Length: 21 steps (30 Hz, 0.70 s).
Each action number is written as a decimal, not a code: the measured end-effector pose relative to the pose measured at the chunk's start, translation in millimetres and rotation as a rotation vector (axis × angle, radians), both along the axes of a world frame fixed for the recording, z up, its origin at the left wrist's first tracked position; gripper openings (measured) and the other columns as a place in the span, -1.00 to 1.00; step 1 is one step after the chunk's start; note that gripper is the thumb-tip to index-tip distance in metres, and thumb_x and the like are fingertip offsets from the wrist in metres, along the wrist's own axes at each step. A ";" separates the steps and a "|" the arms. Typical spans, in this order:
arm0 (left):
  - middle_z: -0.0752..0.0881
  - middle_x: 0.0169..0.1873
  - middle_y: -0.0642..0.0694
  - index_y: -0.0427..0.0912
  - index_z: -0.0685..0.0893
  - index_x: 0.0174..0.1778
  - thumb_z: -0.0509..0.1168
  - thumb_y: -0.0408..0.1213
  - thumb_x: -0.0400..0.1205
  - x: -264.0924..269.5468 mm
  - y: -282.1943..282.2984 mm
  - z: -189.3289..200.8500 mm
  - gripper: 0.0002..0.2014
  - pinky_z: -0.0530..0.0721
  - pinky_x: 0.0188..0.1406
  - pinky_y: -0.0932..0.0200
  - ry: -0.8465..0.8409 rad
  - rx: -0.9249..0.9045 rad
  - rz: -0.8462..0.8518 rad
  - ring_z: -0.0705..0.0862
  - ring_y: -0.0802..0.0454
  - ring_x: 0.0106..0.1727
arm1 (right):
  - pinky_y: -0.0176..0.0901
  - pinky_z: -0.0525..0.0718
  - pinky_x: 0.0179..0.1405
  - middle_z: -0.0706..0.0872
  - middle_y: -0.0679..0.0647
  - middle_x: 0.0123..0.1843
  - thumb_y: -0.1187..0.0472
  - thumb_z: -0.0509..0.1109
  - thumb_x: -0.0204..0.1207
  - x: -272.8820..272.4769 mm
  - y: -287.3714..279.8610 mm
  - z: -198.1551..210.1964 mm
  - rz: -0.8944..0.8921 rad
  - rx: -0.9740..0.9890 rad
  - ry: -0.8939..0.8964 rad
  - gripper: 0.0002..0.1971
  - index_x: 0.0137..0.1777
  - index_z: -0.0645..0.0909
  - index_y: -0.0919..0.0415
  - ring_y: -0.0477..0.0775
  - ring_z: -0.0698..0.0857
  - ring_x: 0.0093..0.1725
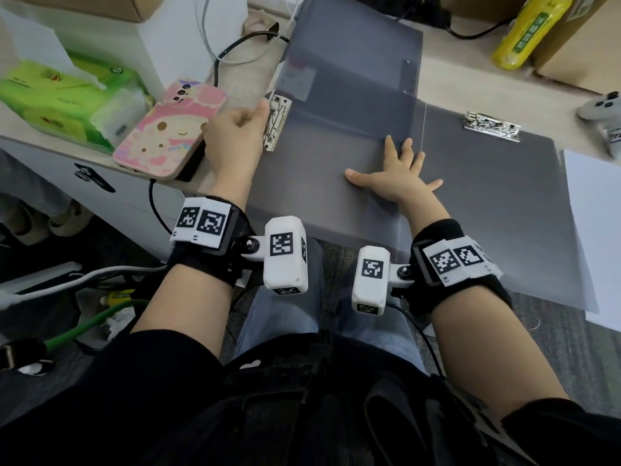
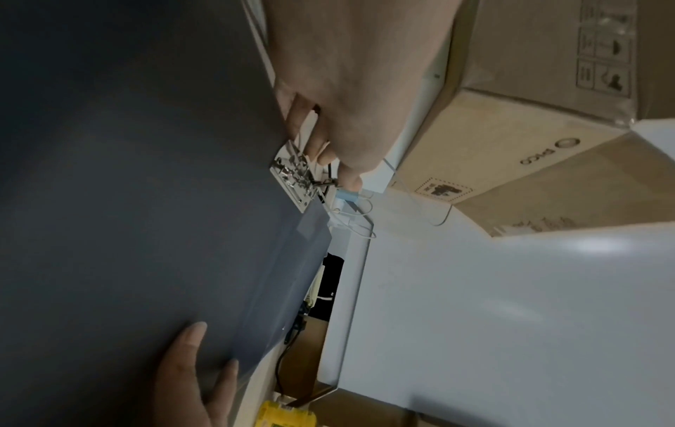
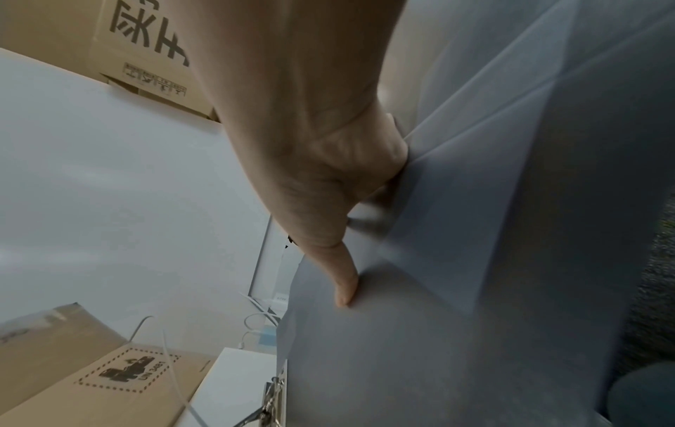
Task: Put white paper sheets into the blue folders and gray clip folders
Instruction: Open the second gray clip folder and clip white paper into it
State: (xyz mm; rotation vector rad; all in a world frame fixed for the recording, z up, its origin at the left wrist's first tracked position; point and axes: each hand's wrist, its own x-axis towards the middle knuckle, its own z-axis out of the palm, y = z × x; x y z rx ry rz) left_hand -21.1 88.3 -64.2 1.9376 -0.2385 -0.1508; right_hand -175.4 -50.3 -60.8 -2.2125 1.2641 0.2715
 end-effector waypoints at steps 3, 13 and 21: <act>0.81 -0.12 -0.16 -0.19 0.78 -0.13 0.23 0.16 0.58 -1.0 -5.2 6.4 -0.55 0.45 -0.19 0.22 -0.162 0.084 0.027 0.71 -0.15 0.01 | 0.58 -0.32 0.46 -0.37 0.00 0.70 -0.37 0.32 0.41 -0.3 -1.5 1.4 0.008 0.016 0.013 0.04 0.67 -0.27 -0.08 0.16 -0.38 0.67; 0.80 -0.20 -0.24 -0.16 0.75 -0.25 0.01 0.09 0.52 14.2 -33.5 11.3 -0.51 0.65 -0.03 -0.04 -0.246 0.078 -0.152 0.68 -0.18 -0.08 | 0.59 -0.32 0.46 -0.42 0.02 0.68 -0.39 0.30 0.41 0.0 -3.4 4.5 0.030 0.047 0.046 0.06 0.66 -0.33 -0.08 0.19 -0.40 0.66; 0.48 0.34 -0.34 -0.23 0.62 0.22 0.02 -0.41 0.64 13.2 -52.1 16.6 -0.66 0.37 0.32 -0.11 -0.289 0.507 -0.211 0.26 -0.30 0.48 | 0.61 -0.33 0.45 -0.46 0.03 0.67 -0.39 0.28 0.42 0.4 -4.4 5.2 0.046 0.050 0.064 0.06 0.66 -0.36 -0.07 0.21 -0.43 0.65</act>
